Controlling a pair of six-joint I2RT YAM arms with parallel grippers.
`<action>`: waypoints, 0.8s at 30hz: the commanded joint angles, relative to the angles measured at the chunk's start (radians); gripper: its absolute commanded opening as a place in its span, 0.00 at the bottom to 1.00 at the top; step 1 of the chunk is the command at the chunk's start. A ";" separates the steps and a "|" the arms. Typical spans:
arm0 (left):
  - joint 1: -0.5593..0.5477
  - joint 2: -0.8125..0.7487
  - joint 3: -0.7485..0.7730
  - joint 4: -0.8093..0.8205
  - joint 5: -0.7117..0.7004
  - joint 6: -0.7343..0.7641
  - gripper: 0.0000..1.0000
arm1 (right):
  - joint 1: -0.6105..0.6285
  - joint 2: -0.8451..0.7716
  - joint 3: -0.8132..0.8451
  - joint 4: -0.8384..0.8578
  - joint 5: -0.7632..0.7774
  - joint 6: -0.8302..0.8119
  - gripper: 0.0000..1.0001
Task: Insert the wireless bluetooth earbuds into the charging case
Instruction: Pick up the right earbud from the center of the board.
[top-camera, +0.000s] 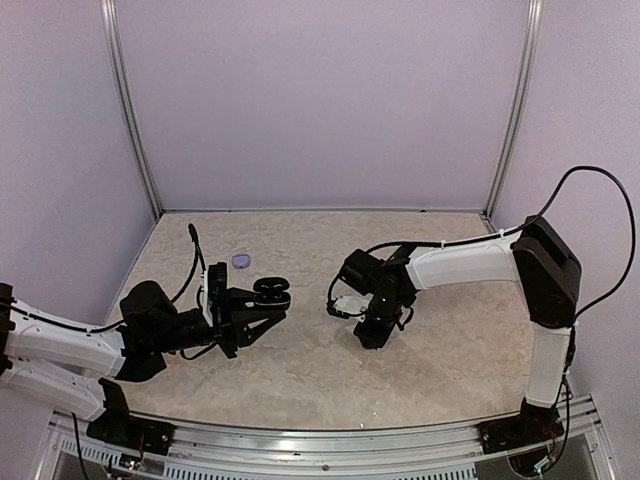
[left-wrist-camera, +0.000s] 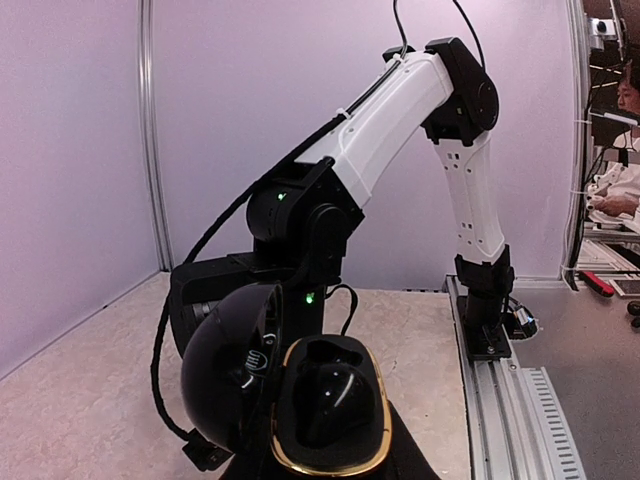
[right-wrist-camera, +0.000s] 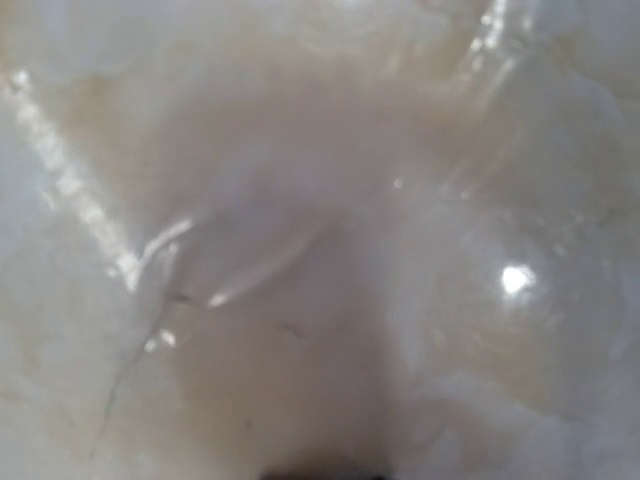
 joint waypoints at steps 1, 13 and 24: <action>0.005 0.001 -0.003 0.040 0.005 0.008 0.00 | -0.011 -0.011 -0.010 0.008 -0.010 0.011 0.20; 0.006 0.009 0.023 0.064 -0.069 0.011 0.00 | -0.010 -0.207 0.001 0.222 0.075 0.058 0.15; 0.005 0.037 0.049 0.121 -0.268 0.034 0.00 | 0.009 -0.509 -0.118 0.647 -0.048 0.072 0.16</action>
